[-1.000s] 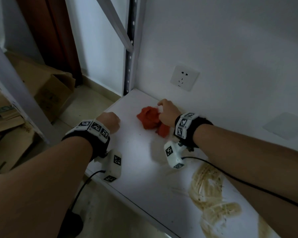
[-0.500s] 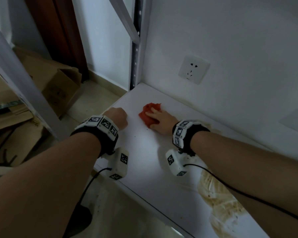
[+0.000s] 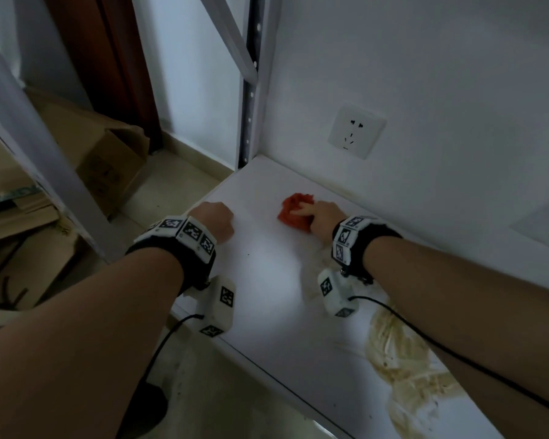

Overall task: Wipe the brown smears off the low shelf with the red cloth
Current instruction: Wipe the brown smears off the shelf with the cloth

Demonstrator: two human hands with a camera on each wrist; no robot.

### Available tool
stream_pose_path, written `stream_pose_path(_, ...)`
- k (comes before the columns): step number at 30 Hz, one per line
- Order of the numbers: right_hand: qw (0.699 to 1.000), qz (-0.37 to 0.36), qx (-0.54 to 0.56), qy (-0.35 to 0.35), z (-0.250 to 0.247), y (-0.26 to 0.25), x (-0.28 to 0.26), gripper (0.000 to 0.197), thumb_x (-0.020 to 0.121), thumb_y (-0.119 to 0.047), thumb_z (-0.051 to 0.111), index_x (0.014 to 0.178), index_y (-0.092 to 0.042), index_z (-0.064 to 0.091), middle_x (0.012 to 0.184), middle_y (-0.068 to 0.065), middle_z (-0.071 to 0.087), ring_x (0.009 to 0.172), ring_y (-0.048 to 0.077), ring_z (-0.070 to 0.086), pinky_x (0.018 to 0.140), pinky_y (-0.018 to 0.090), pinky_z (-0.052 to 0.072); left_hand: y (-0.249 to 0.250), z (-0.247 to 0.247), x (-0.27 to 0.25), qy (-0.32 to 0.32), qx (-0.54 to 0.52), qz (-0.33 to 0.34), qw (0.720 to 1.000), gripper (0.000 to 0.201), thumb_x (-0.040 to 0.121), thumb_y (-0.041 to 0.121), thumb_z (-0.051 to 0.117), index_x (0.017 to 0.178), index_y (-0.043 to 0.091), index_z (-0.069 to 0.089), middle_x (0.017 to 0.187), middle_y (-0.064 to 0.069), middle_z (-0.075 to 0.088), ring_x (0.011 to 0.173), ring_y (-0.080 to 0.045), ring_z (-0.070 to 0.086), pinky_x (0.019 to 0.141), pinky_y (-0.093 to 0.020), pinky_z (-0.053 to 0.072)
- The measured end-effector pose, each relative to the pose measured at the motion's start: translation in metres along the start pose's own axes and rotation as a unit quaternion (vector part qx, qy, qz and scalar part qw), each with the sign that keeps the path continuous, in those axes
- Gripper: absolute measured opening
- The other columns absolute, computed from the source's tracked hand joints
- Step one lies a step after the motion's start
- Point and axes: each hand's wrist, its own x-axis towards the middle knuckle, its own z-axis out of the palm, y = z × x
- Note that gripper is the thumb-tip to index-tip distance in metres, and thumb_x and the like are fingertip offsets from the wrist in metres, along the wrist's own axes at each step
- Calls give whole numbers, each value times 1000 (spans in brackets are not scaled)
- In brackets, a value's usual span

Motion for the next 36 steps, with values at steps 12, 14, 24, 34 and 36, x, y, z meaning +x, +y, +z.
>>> stream_pose_path(12,937,-182,-271,-124,47,-16,-41,47,95,-17,53,140,-29,44,155,-1,27,143,23,27,115,27,20,3,-8,-14,-7,-59,-4,998,48,98,12,36,145,12,37,152,-8,33,140,-24,32,115,-30,24)
stream_pose_path(14,925,-199,-293,-137,48,-19,-45,50,94,-18,55,140,-32,43,155,-3,28,142,23,28,115,26,21,1,-7,-18,3,-74,-3,997,47,97,11,37,144,14,40,152,-7,35,140,-24,33,116,-30,24)
stream_pose_path(24,935,-193,-251,-161,64,-13,-82,45,93,-5,51,133,-26,55,145,4,45,133,23,43,112,22,25,-10,-1,-52,40,-68,-29,996,39,96,6,39,130,7,57,142,-12,47,131,-27,44,108,-29,33)
stream_pose_path(34,903,-219,-294,-224,76,3,-131,42,97,-13,47,134,-32,52,143,7,46,126,28,47,109,36,36,-12,20,-66,25,-67,-70,995,35,93,12,43,122,8,63,131,-12,57,119,-28,55,100,-32,44)
stream_pose_path(36,901,-214,-312,-211,70,-3,-124,43,96,-14,47,134,-34,51,145,3,44,126,27,48,109,35,36,-13,24,-62,28,-67,-75,994,34,92,12,44,118,10,65,127,-10,60,114,-27,58,96,-32,46)
